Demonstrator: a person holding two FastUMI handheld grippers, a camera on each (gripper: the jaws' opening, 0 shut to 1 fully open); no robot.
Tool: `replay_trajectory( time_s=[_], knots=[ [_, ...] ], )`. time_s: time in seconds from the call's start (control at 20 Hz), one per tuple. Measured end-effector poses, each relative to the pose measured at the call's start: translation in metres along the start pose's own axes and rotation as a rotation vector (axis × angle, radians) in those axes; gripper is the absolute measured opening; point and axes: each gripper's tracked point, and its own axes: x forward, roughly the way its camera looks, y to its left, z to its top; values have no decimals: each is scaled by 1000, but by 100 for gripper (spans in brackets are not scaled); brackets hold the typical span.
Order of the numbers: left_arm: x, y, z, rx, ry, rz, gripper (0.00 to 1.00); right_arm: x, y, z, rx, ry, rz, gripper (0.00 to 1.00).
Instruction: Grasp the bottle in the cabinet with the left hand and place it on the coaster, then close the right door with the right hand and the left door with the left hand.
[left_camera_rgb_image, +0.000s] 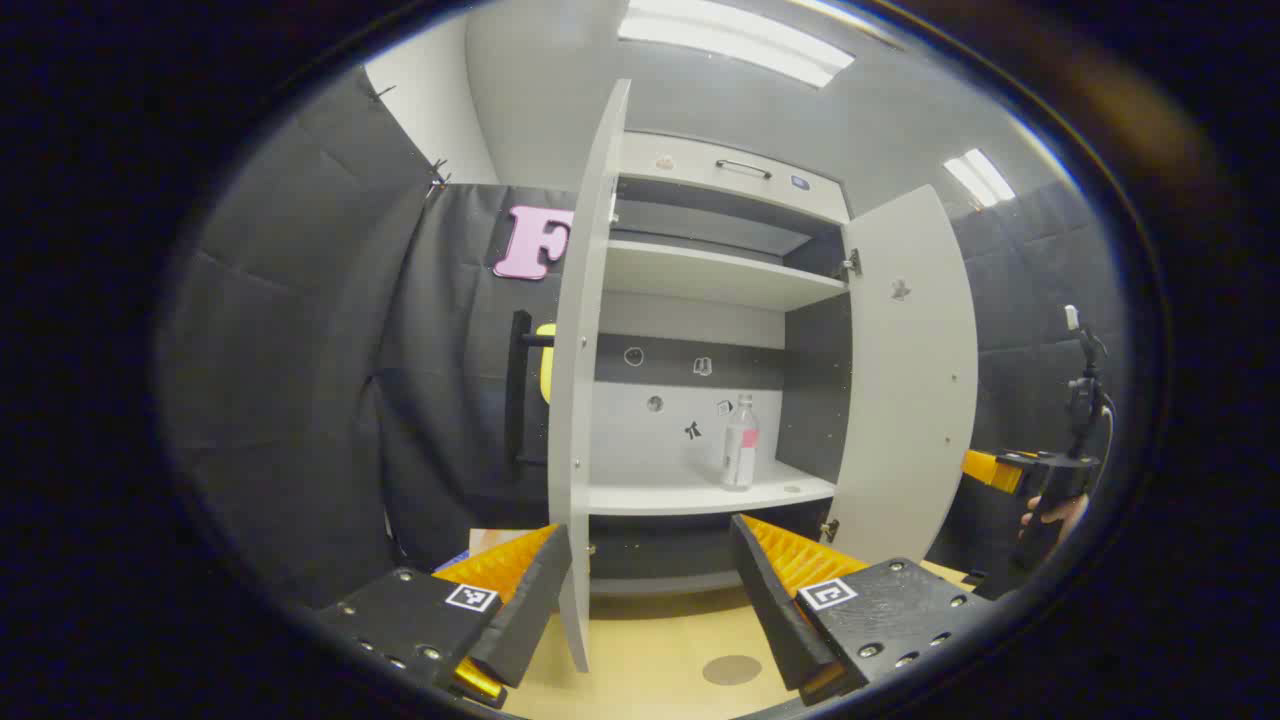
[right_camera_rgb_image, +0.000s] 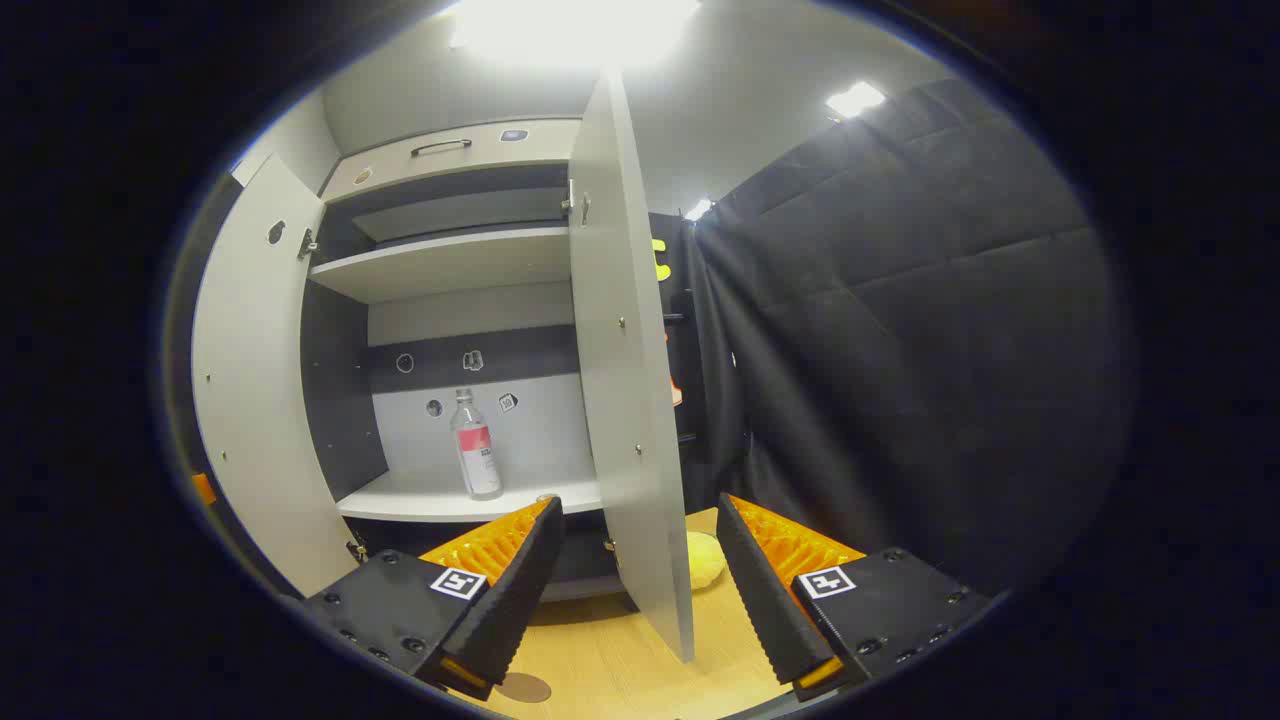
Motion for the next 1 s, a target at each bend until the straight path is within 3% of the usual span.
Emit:
replay_trajectory(
  time_s=[0.8,1.0],
  knots=[
    [-10,11,-14,-31,24,10,93,0,11,7,-52,24,-2,98],
    [-20,17,-16,10,14,18,93,1,8,10,-40,36,-32,98]
  ],
)
